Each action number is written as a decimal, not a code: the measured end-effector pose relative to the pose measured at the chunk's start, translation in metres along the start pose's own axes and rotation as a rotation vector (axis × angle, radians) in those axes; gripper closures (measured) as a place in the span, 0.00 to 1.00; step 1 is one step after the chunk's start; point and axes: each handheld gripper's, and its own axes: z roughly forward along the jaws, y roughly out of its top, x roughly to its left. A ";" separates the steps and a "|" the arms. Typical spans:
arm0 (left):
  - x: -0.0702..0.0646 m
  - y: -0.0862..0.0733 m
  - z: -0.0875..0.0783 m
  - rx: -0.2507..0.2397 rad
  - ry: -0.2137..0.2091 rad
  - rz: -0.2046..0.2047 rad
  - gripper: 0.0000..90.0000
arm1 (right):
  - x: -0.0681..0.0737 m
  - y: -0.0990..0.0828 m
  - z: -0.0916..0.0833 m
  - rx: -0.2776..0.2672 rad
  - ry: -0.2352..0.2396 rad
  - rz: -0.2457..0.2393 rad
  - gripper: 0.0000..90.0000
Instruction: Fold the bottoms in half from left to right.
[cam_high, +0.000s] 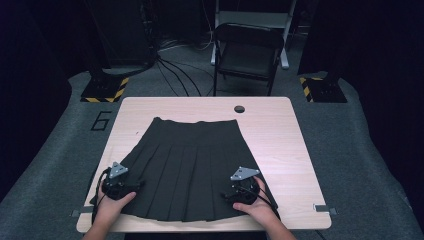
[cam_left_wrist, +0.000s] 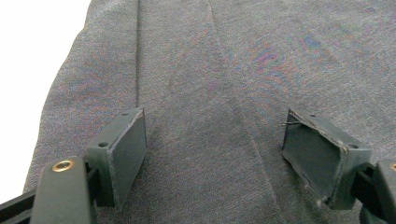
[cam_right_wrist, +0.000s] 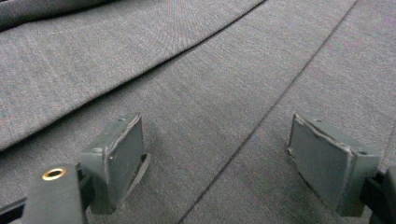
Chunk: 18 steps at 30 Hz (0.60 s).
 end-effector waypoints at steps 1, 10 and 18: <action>0.000 0.000 0.000 0.001 -0.002 0.000 0.24 | 0.000 0.000 0.001 -0.011 -0.006 -0.001 0.20; -0.001 0.000 0.000 -0.002 0.006 -0.015 0.26 | 0.001 0.000 0.000 -0.002 -0.005 0.006 0.20; 0.000 0.002 -0.001 0.006 0.007 -0.024 0.31 | 0.001 0.001 0.000 0.008 -0.009 0.021 0.21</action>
